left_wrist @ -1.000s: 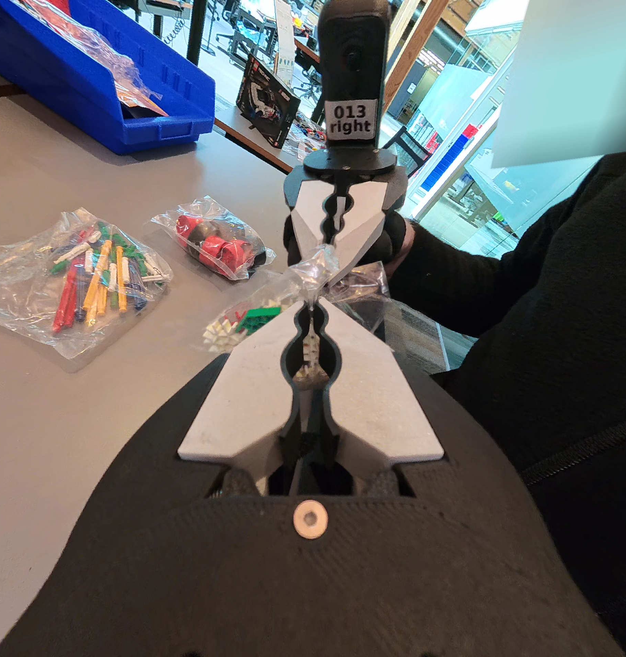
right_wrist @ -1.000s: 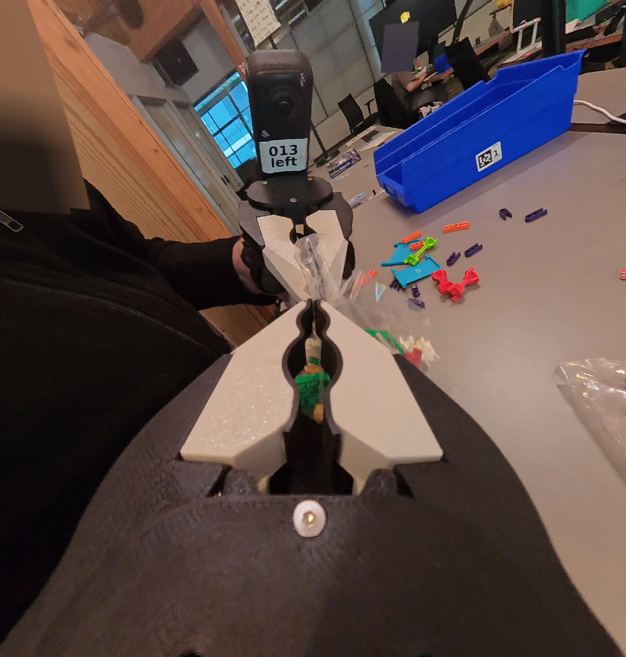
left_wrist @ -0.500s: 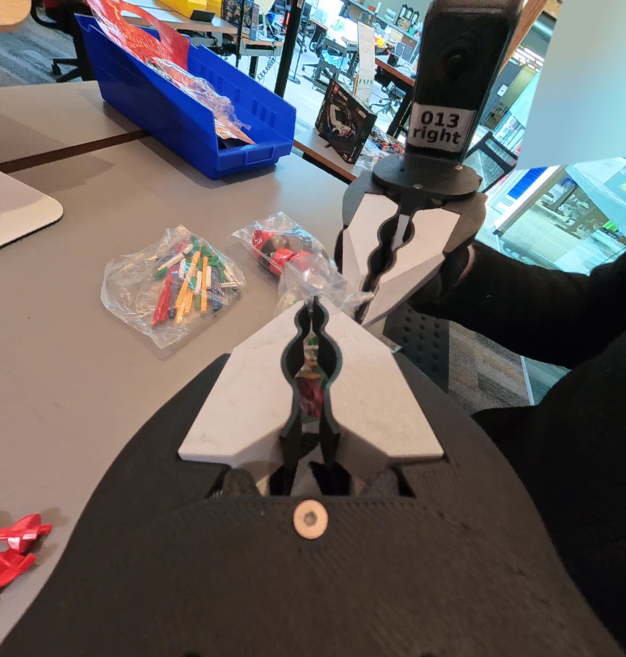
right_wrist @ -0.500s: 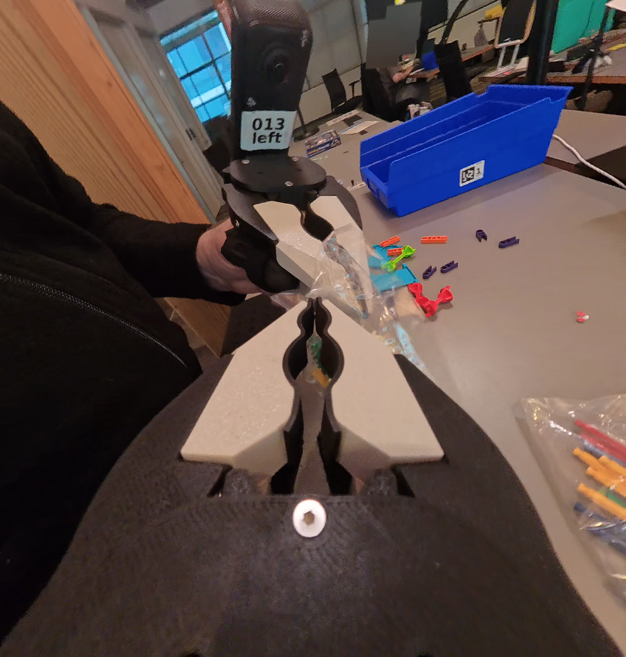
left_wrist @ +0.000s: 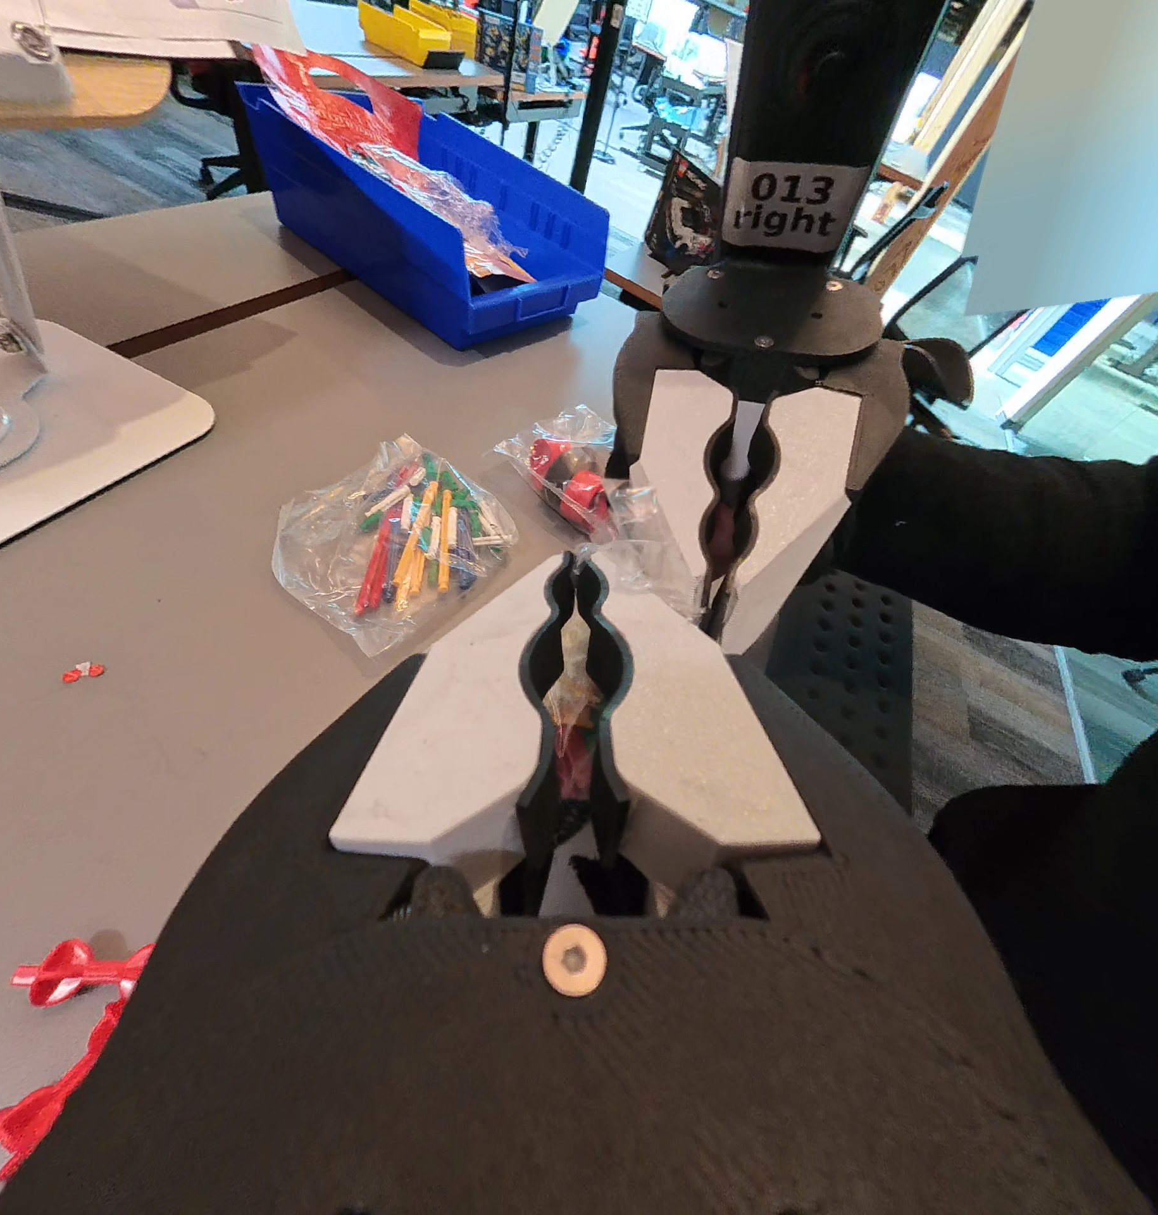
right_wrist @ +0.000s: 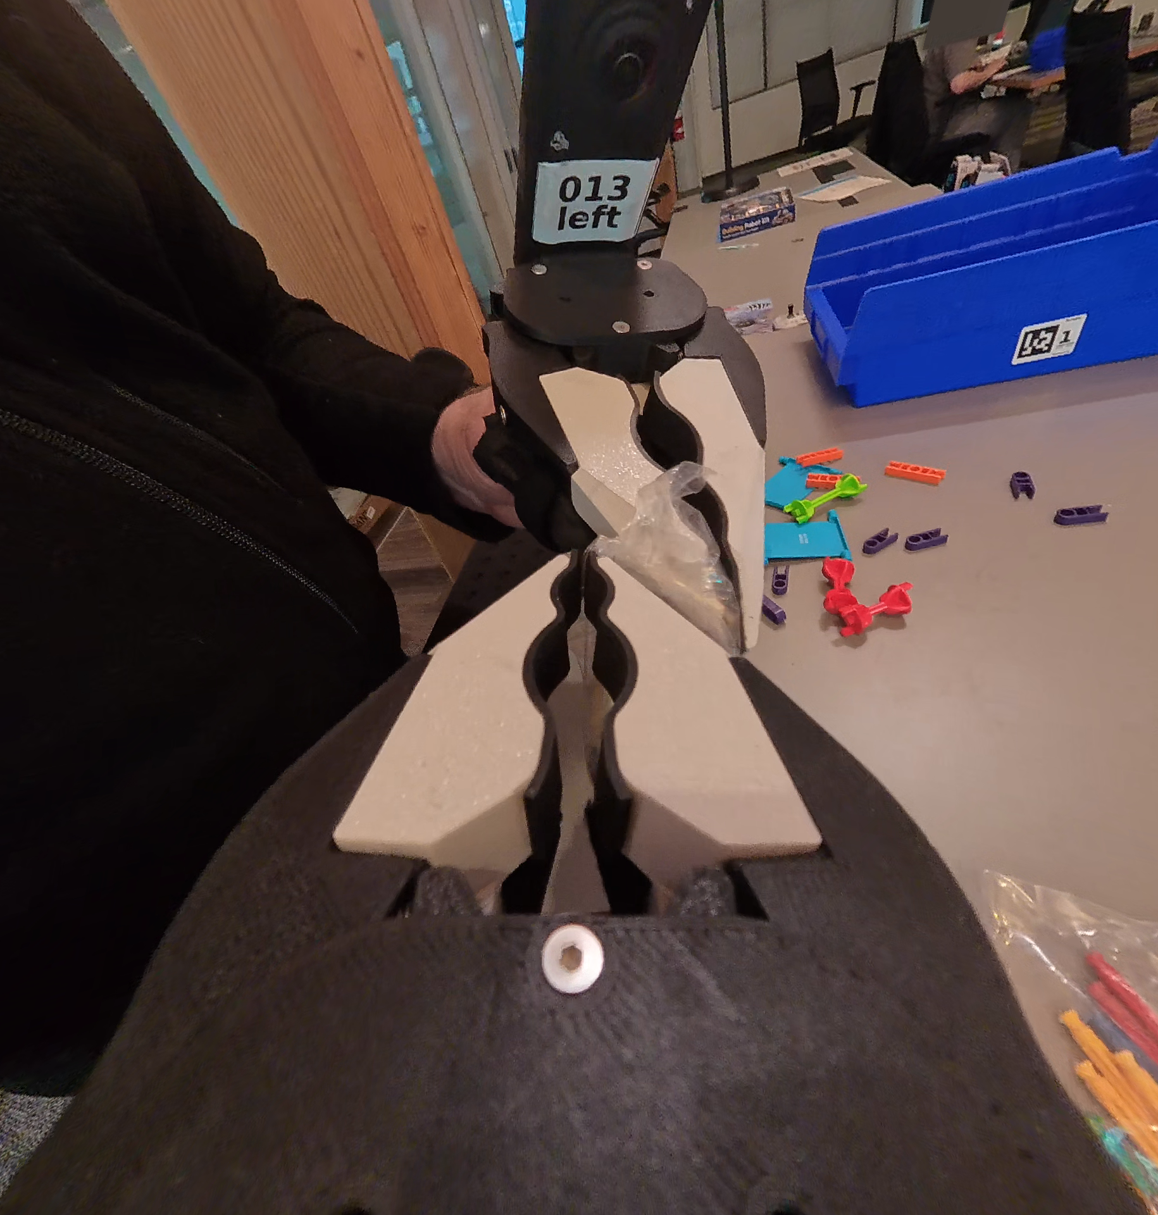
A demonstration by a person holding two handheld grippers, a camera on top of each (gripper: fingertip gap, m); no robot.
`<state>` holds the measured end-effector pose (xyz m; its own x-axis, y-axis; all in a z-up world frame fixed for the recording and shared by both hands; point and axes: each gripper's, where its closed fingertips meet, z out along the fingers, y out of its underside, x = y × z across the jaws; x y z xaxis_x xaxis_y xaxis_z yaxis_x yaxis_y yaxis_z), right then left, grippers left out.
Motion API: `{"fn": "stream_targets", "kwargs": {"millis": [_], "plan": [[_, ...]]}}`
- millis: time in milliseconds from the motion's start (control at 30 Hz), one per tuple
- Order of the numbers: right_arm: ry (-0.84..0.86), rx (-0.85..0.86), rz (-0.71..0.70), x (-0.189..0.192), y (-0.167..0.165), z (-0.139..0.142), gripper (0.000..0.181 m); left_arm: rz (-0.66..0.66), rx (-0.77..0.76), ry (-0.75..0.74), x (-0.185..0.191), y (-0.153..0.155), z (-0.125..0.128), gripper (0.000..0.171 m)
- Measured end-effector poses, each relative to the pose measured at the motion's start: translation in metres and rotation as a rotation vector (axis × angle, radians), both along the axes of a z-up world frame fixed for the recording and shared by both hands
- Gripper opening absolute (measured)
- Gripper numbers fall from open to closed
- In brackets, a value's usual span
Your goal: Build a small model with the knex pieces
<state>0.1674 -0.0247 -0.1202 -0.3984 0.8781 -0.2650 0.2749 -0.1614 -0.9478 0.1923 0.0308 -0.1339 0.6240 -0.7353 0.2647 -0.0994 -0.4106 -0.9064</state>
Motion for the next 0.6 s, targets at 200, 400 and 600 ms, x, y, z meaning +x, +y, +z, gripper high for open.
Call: {"fn": "stream_targets", "kwargs": {"millis": [200, 400, 600], "plan": [[0.043, -0.074, -0.125, 0.004, 0.014, 0.005, 0.000, 0.127, 0.031, 0.057, -0.023, 0.013, 0.006, 0.000], [-0.023, 0.048, -0.228, -0.005, 0.017, -0.010, 0.000, 0.181, -0.008, 0.018, -0.019, 0.023, -0.009, 0.000], [-0.055, 0.128, -0.078, -0.004, 0.022, -0.007, 0.000, 0.129, 0.003, 0.008, -0.008, 0.031, -0.006, 0.000]]}}
